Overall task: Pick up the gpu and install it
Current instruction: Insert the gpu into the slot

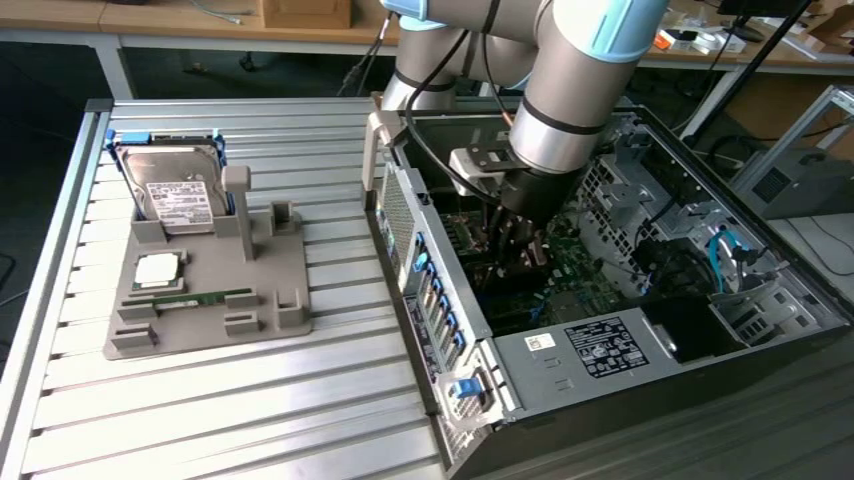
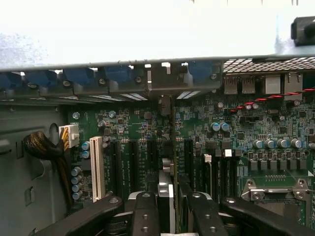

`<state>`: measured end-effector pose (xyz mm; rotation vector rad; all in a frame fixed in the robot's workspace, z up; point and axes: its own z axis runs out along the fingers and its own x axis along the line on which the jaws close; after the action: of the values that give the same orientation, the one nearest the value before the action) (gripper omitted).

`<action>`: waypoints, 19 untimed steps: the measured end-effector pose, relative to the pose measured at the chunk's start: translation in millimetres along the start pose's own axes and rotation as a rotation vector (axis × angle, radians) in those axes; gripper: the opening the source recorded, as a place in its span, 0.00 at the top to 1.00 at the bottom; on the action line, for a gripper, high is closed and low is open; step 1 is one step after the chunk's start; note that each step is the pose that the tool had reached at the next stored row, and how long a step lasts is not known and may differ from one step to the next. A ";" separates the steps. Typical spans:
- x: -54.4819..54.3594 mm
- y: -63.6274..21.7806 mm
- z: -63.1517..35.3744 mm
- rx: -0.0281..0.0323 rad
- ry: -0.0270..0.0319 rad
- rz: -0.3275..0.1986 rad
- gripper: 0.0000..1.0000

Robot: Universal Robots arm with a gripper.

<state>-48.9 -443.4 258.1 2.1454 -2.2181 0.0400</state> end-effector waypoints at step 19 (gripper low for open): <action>0.0 0.0 -0.4 0.0000 0.0015 0.000 0.47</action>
<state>-48.9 -443.4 258.6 2.1447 -2.2173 0.0416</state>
